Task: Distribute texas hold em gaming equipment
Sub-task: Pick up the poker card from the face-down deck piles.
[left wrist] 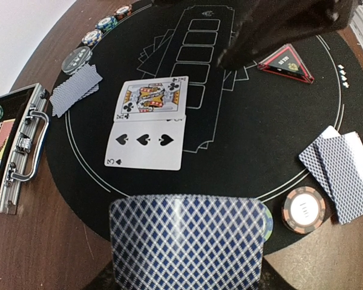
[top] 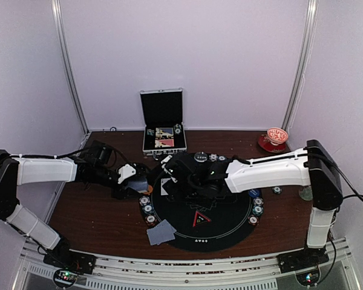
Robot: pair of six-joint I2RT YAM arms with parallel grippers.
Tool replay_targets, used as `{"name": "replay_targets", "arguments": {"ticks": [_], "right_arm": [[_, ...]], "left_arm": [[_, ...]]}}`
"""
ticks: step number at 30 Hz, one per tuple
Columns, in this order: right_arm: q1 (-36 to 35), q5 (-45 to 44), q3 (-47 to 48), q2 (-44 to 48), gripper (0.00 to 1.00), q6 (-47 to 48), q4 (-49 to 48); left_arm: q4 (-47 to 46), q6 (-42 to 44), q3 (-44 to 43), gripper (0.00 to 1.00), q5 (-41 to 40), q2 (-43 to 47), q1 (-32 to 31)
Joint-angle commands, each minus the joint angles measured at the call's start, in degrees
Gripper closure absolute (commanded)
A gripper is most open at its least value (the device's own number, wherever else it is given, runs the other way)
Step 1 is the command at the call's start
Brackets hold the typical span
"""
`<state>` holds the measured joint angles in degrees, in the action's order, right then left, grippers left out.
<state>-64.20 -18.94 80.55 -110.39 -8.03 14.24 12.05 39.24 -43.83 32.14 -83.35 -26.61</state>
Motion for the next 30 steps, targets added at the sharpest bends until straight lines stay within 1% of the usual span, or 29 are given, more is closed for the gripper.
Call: {"name": "replay_targets", "arguments": {"ticks": [1, 5, 8, 11, 19, 30], "right_arm": [[3.55, 18.60, -3.81, 4.11, 0.23, -13.00, -9.59], [5.28, 30.53, -4.90, 2.73, 0.19, -20.98, -17.43], [5.58, 35.96, -3.99, -0.03, 0.19, -25.40, -21.72], [5.55, 39.01, -1.19, -3.20, 0.19, -27.42, -22.32], [5.52, 41.74, 1.71, -7.65, 0.19, -30.06, -24.41], [5.89, 44.31, 4.08, -11.46, 0.23, -32.85, -26.39]], "left_arm": [[-0.71, 1.43, -1.26, 0.44, 2.75, 1.11, 0.37], [-0.26, 2.20, -0.87, 0.44, 3.62, 1.64, 0.21], [0.23, 2.89, -0.66, 0.44, 3.80, 1.85, -0.32], [0.51, 3.32, -0.43, 0.44, 3.62, 2.03, -1.03], [1.13, 4.27, 0.23, 0.44, 3.97, 3.50, -1.80], [2.17, 5.62, 0.67, 0.44, 4.16, 4.20, -2.82]]}}
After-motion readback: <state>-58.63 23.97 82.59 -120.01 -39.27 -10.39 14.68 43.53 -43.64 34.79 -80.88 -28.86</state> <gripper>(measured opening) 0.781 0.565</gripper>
